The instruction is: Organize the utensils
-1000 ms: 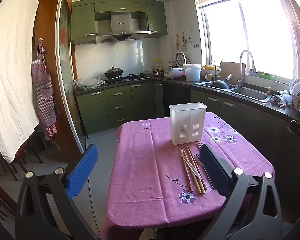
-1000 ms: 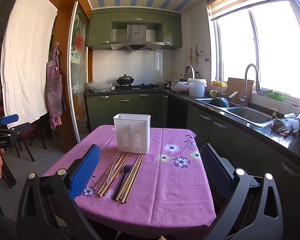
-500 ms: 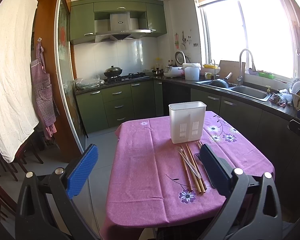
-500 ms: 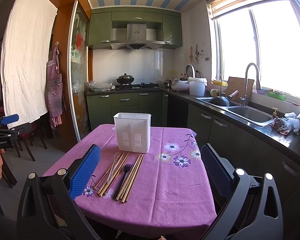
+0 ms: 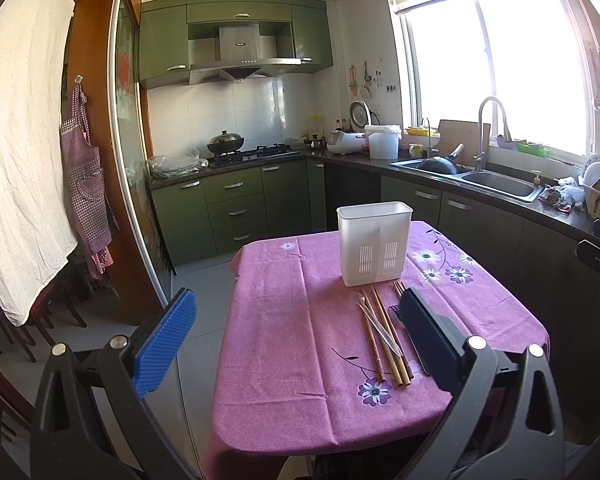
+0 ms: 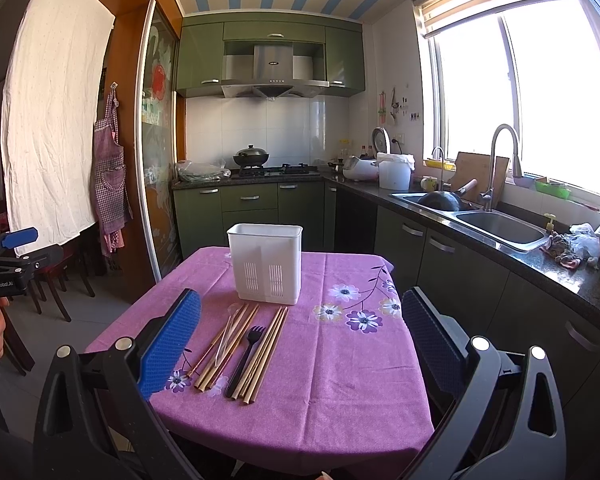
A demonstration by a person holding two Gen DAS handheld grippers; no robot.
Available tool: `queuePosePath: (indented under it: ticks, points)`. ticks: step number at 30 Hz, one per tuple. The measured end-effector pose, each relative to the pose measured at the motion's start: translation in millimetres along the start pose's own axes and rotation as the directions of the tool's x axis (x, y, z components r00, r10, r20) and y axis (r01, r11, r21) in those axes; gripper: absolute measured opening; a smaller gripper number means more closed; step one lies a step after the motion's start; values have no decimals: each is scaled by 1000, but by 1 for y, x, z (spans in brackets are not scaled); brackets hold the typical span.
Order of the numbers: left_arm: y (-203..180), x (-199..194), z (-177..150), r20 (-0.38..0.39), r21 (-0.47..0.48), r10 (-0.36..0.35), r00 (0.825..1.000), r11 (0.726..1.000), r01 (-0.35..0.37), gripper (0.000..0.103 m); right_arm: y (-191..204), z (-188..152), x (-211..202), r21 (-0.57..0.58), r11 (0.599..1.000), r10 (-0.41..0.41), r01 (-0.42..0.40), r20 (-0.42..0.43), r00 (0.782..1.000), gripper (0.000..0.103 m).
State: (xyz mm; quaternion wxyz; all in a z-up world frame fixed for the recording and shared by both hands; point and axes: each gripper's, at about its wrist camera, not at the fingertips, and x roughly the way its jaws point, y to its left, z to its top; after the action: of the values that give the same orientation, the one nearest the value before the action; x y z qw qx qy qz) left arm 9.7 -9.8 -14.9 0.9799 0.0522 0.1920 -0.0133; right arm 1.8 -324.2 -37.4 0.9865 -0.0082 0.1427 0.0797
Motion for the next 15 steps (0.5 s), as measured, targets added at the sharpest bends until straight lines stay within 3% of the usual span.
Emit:
queuePosePath:
  ticks: [15]
  points:
    - [1, 1, 0, -7, 1, 2, 1000, 1000, -2, 97, 0, -4, 3, 0, 1000, -2, 2, -6, 1000, 99]
